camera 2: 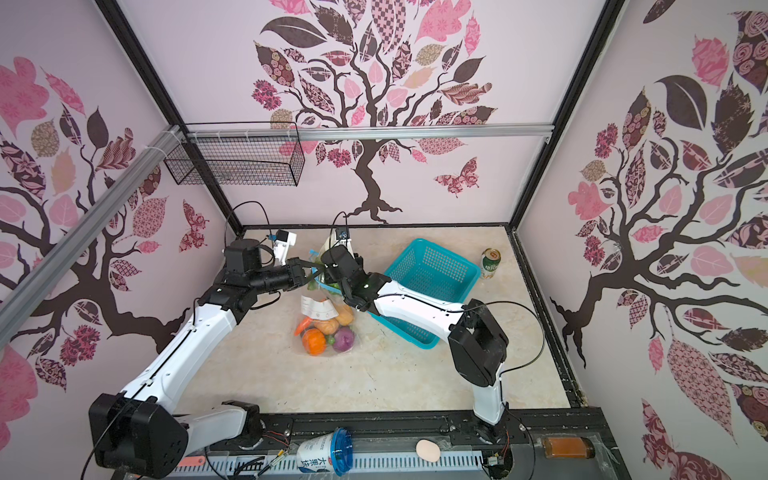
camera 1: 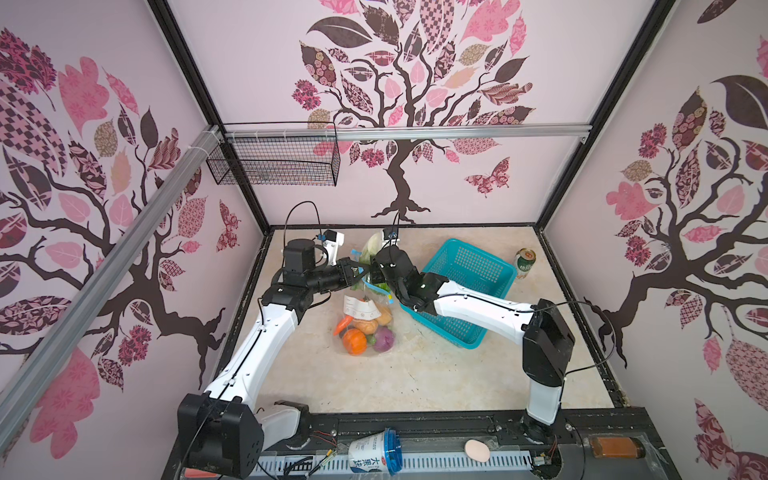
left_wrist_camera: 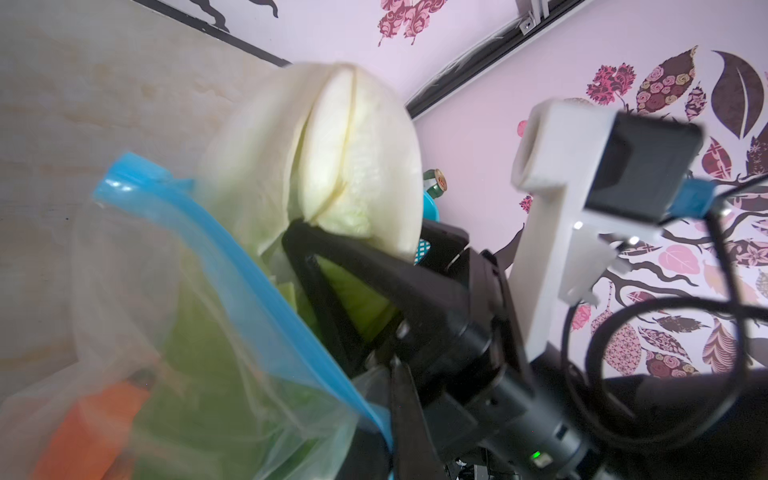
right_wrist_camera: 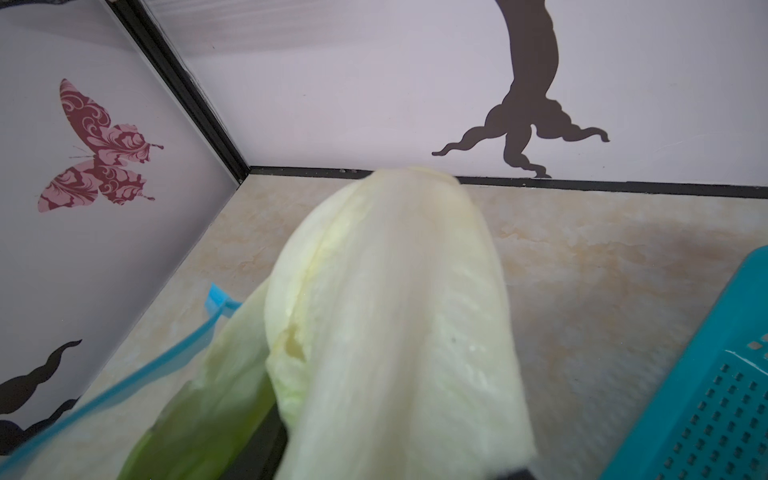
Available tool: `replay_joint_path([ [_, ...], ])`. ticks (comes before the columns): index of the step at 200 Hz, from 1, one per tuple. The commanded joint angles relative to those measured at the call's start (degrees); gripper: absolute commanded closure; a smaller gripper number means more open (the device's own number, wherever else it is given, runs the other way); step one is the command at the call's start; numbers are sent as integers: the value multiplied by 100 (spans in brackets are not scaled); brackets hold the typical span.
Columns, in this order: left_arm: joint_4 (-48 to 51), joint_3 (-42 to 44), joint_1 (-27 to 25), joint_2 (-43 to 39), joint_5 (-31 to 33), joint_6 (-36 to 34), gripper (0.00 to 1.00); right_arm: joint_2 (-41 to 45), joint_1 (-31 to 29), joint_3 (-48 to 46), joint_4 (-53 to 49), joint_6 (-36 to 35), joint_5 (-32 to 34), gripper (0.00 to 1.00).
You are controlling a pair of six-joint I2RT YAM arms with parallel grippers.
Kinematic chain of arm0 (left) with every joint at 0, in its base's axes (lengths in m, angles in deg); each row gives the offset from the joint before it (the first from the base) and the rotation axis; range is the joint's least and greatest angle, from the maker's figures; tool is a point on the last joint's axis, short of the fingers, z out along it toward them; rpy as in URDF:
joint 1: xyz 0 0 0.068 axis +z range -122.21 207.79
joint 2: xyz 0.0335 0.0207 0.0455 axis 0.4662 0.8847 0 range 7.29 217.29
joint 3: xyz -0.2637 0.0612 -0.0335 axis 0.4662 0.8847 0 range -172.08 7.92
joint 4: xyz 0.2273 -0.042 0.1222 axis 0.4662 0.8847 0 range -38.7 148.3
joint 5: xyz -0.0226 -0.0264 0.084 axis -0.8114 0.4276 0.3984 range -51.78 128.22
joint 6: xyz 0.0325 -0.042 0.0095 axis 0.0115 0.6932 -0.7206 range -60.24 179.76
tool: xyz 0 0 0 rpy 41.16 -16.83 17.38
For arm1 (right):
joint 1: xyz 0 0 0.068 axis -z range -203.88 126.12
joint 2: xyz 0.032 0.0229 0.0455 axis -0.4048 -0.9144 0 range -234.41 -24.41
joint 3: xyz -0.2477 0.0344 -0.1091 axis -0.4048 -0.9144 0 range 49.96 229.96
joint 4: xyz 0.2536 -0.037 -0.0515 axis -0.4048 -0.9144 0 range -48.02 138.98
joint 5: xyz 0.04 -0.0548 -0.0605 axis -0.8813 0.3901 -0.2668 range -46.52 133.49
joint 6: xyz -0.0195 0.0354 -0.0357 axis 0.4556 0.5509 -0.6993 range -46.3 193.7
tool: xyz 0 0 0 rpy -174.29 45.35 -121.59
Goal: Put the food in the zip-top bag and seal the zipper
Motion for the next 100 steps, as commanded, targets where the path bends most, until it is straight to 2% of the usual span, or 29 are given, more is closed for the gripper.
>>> replay_joint_path([
  [1,-557,93,66,-111,-66,122,100,311,-365,-371,612,-533,119,49],
  [37,-591,94,93,-61,29,156,100,617,-437,-633,661,-729,48,38],
  [66,-619,87,68,-49,-90,111,100,1034,-419,-1006,1178,-936,-233,34],
  [100,-322,-201,-103,52,-345,-239,100,1469,-143,-1337,1350,-759,-1562,31],
])
